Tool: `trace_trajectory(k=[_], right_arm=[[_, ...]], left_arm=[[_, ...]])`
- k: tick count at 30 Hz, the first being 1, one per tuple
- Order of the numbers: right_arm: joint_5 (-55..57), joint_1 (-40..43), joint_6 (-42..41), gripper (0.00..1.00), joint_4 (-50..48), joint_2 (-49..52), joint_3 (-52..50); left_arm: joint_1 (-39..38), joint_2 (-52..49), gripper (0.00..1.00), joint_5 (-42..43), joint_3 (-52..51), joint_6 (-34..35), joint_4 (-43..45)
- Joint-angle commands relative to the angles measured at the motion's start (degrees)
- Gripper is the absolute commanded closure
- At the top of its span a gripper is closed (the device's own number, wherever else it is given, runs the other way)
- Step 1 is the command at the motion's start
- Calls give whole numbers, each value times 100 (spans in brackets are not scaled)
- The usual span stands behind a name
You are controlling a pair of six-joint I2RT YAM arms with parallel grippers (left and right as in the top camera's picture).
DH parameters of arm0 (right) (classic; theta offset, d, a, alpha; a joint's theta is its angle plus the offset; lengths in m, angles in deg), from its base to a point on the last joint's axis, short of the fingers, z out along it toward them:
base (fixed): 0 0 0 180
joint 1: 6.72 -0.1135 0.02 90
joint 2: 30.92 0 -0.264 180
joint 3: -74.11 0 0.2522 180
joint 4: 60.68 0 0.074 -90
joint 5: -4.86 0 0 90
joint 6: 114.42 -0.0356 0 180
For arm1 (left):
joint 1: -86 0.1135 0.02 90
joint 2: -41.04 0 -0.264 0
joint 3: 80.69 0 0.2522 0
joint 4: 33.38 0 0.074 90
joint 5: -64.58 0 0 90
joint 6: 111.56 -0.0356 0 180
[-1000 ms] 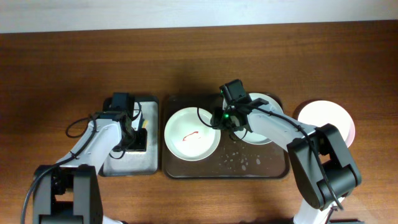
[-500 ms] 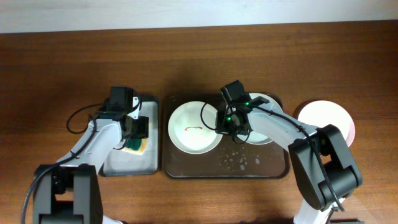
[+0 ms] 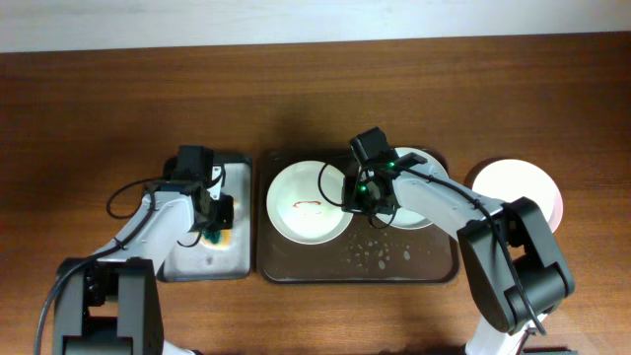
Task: Clean dirty plates on tray and stack at the side
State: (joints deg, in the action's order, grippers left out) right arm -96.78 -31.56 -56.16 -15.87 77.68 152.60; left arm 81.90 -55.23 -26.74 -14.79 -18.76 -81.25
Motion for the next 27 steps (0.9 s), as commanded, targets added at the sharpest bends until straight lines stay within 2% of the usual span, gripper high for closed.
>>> trace_trajectory(k=[1, 5, 7, 10, 14, 17, 20, 23, 27], right_arm=[[286, 13, -7, 96, 157, 151, -170], [291, 13, -7, 96, 153, 151, -170], [291, 13, -7, 96, 153, 151, -170], [291, 13, -7, 96, 138, 151, -170], [293, 13, -7, 96, 116, 151, -170], [291, 13, -7, 96, 116, 151, -170], [293, 13, -7, 96, 111, 151, -170], [293, 13, -7, 96, 111, 151, -170], [293, 13, -7, 96, 111, 151, -170]], left_arm=[[15, 109, 100, 72, 304, 59, -109], [15, 315, 100, -2, 778, 57, 125], [13, 546, 100, -608, 813, 57, 772], [13, 949, 100, -822, 813, 57, 1056], [13, 1766, 100, -975, 811, 109, 944], [-59, 2159, 100, -1567, 809, 680, 654], [-564, 2280, 100, -2516, 807, 702, 673], [-817, 2280, 100, -2876, 807, 702, 691], [-817, 2280, 100, -2872, 807, 702, 686]])
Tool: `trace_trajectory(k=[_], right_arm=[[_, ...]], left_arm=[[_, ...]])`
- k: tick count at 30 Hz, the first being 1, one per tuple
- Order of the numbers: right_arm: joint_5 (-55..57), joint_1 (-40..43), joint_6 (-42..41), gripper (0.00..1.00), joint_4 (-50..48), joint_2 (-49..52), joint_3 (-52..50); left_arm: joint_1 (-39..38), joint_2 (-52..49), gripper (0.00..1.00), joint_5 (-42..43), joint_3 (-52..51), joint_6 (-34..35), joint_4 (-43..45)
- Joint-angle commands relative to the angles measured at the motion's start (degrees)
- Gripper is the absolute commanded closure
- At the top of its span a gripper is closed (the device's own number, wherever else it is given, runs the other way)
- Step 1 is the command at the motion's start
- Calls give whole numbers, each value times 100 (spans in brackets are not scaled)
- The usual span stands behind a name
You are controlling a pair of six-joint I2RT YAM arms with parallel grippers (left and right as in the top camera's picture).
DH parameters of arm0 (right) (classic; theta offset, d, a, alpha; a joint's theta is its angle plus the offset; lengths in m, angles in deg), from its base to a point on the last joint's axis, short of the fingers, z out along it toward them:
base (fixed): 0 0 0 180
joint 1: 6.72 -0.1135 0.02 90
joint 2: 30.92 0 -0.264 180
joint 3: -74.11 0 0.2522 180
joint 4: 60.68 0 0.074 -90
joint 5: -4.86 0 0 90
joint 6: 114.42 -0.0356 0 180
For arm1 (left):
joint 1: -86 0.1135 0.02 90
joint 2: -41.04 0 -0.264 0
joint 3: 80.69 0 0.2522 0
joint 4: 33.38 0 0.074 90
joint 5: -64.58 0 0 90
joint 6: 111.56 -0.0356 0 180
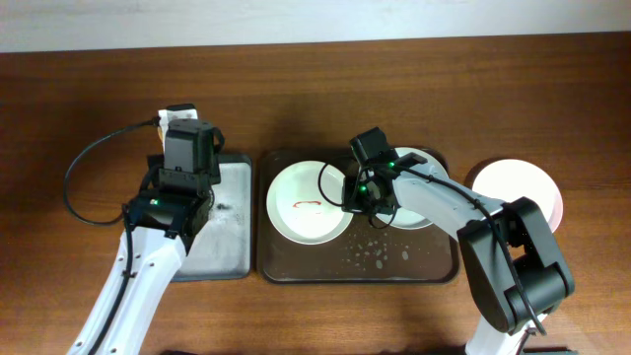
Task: Clean dirty plates on tray and stack at the side
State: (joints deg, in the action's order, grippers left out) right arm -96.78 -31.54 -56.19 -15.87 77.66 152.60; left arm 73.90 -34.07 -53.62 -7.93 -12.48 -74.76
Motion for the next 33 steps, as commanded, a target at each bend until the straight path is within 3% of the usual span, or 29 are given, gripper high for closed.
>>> trace_trajectory(k=[1, 7, 11, 15, 20, 27, 30, 33], right_arm=[[293, 11, -4, 96, 111, 153, -170], [293, 11, -7, 96, 111, 153, -170], [291, 11, -4, 96, 111, 153, -170], [291, 11, -4, 96, 114, 153, -170], [289, 11, -4, 96, 116, 153, -170], [289, 11, -4, 96, 118, 153, -170], [289, 11, -4, 96, 116, 153, -170], [291, 11, -4, 96, 111, 153, -170]], left_arm=[[-17, 164, 100, -184, 120, 74, 37], [-17, 103, 100, -109, 103, 74, -33], [-17, -619, 100, 1349, -4, 76, -457], [-17, -1773, 100, 1725, -4, 227, -896], [-17, -2249, 100, 3071, -4, 315, -916], [-13, -2249, 100, 3071, -2, 328, -293], [-13, -2072, 100, 2518, 168, 295, -516], [-57, -1554, 100, 3001, 612, 284, -800]])
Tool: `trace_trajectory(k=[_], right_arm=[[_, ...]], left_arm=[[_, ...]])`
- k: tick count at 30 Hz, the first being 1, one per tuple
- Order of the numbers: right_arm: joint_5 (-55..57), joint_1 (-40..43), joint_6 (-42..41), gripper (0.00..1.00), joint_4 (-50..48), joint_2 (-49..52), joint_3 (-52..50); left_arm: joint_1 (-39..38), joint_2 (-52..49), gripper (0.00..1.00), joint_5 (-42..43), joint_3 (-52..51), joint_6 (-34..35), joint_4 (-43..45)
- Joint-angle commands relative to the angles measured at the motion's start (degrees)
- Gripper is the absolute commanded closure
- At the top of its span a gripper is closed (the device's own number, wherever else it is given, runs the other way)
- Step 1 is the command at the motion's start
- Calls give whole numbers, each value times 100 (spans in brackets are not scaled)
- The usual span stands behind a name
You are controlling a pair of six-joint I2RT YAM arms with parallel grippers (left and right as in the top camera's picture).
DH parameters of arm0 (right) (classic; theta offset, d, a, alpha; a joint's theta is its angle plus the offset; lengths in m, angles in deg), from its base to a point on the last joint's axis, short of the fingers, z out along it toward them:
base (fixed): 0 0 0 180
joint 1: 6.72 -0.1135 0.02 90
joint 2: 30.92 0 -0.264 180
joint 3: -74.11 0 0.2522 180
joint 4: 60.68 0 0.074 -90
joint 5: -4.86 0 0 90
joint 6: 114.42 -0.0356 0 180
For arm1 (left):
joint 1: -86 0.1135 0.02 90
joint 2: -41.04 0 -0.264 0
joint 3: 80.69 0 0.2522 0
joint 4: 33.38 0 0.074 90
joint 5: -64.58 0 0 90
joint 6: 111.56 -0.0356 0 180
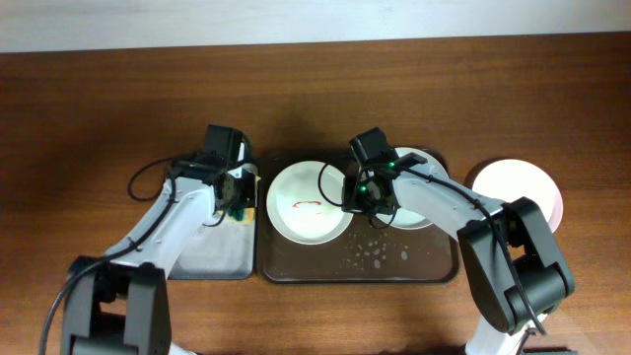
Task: Clean dirty plates on tray and stack at the side
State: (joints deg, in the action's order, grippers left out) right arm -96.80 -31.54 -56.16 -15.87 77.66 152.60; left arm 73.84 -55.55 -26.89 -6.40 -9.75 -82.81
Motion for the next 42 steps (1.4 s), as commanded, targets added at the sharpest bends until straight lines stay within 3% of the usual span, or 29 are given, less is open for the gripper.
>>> trace_trajectory(k=[1, 2, 3, 4, 6, 11, 15, 16, 19, 22, 23, 24, 25, 27, 28, 29, 31, 32, 34, 36, 37, 38, 40, 42], right_arm=[[295, 15, -7, 84, 33, 153, -170], [341, 24, -7, 76, -146, 153, -170], [332, 57, -7, 77, -308, 151, -170], [334, 122, -9, 79, -455, 151, -166], [308, 205, -9, 94, -476, 151, -166], [-79, 197, -9, 96, -339, 151, -166], [-79, 197, -9, 96, -284, 151, -168], [-79, 197, -9, 96, -256, 153, -166], [-74, 197, -9, 96, -186, 151, -166], [-74, 197, -9, 96, -101, 151, -166], [-74, 197, -9, 96, -103, 151, -166], [-74, 197, -9, 96, -101, 151, -166], [-74, 197, -9, 96, -101, 151, -166], [-74, 197, -9, 96, -103, 151, -166], [-74, 197, -9, 96, -101, 151, -166], [-74, 197, -9, 96, -94, 151, -168], [-74, 197, -9, 96, -98, 151, -166], [-74, 197, -9, 96, -98, 151, -166], [-74, 197, -9, 96, -96, 151, -166], [-74, 197, -9, 96, -87, 151, -166], [-74, 197, -9, 96, -79, 151, -166], [-74, 197, -9, 96, -81, 151, -166], [-74, 197, -9, 96, -81, 153, -166], [-76, 197, -9, 96, -81, 151, -166]], left_arm=[[-105, 717, 100, 890, 483, 13, 162], [-197, 691, 100, 1462, 476, 15, 334], [-273, 629, 100, 1674, 476, 17, 376], [-411, 492, 100, 1716, 476, 63, 409], [-660, 153, 100, 1718, 476, 310, 417], [-1421, -638, 100, 2013, 476, 734, 999], [-1558, -1204, 100, 1840, 476, 1517, 1405], [-1558, -1327, 100, 1602, 476, 1552, 1421], [-1530, -1427, 100, -448, 479, 1561, 933], [-1392, -1329, 100, -1005, 555, 1462, 487], [-1392, -1257, 100, -894, 601, 1172, 435], [-1410, -1152, 100, -103, 673, 577, 284], [-1408, -1115, 100, 1416, 691, -76, 79], [-1408, -1115, 100, 2999, 691, -999, 46], [-1399, -1115, 100, 3005, 691, -1226, 184], [-1388, -1115, 100, 2682, 691, -1121, 249], [-1388, -1117, 100, 848, 691, -144, 542], [-1388, -1119, 100, 337, 691, 214, 645], [-1386, -1119, 100, -595, 691, 898, 713], [-1386, -1102, 100, -933, 697, 962, 664], [-1388, -1045, 100, -627, 741, 885, 520], [-1388, -938, 100, 590, 855, 350, 332], [-1388, -870, 100, 2428, 868, 114, 387], [-1397, -872, 100, 2531, 868, 118, 391]])
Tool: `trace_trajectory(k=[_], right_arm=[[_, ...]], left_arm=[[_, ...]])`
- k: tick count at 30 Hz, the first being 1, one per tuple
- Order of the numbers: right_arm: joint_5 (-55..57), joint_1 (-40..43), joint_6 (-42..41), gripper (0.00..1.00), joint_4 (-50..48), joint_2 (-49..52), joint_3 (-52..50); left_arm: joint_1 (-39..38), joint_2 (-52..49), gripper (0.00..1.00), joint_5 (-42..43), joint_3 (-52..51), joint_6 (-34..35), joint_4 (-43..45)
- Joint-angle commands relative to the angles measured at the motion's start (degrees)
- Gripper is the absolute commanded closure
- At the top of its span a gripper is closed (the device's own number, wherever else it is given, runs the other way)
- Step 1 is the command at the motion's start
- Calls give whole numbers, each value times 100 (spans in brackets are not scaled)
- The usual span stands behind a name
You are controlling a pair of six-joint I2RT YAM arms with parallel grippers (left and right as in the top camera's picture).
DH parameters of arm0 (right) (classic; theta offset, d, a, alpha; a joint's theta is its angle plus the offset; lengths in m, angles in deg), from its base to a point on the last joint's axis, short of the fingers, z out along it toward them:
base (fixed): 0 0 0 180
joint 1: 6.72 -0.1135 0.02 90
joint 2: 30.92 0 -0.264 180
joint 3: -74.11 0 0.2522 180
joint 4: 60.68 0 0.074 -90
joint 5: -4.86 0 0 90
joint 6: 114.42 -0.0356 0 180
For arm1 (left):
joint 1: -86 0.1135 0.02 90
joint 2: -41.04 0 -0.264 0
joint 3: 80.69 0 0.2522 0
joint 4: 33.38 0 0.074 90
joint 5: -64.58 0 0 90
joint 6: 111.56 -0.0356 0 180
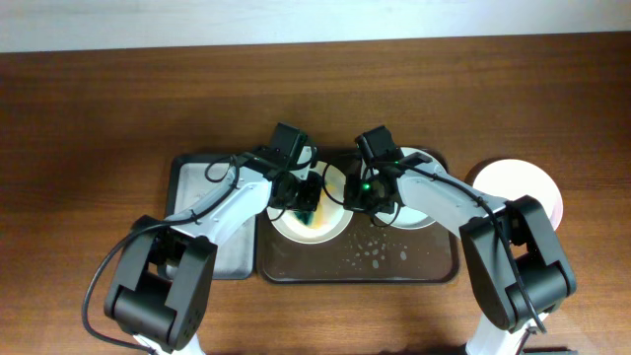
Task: Clean dirty plates on tray and stack at the side
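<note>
A white dirty plate (pixel 287 225) lies at the left of the brown tray (pixel 394 264). My left gripper (pixel 304 197) is over the plate's middle, shut on a green and yellow sponge (pixel 310 207) that rests on the plate. The sponge and fingers cover the plate's centre. At the plate's right rim, my right gripper (pixel 347 197) is shut on that rim. A second white plate (pixel 426 212) lies at the tray's right, mostly under the right arm. Outside the tray, at the far right, sits a clean white plate (pixel 518 187).
A grey metal tray (pixel 212 222) lies left of the brown tray, under the left arm. Water drops (pixel 373 251) speckle the brown tray's front. The wooden table runs all around, with a pale wall along the back edge.
My left gripper has moved right with the sponge, from the grey tray's right edge to the middle of the dirty plate. The red smear is now covered. The right arm has not moved.
My left gripper was first down on the sponge on the grey tray. Then it was up above that tray, then at the tray's right edge with the sponge in it, and now on the dirty plate. The right gripper stayed at the plate's rim throughout.
</note>
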State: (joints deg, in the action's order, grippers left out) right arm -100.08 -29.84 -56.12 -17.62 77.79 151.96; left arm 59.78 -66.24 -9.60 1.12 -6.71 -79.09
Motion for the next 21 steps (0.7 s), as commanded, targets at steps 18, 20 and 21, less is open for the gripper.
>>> trace_trajectory(k=[18, 20, 21], right_arm=[[251, 26, 304, 96, -181, -90, -101], [452, 26, 595, 96, -114, -551, -96], [748, 26, 627, 96, -22, -798, -96]], left_arm=[[1290, 1248, 100, -1473, 719, -330, -1523], [1849, 1224, 100, -848, 608, -710, -1515], [1993, 1204, 100, -848, 535, -710, -1502]])
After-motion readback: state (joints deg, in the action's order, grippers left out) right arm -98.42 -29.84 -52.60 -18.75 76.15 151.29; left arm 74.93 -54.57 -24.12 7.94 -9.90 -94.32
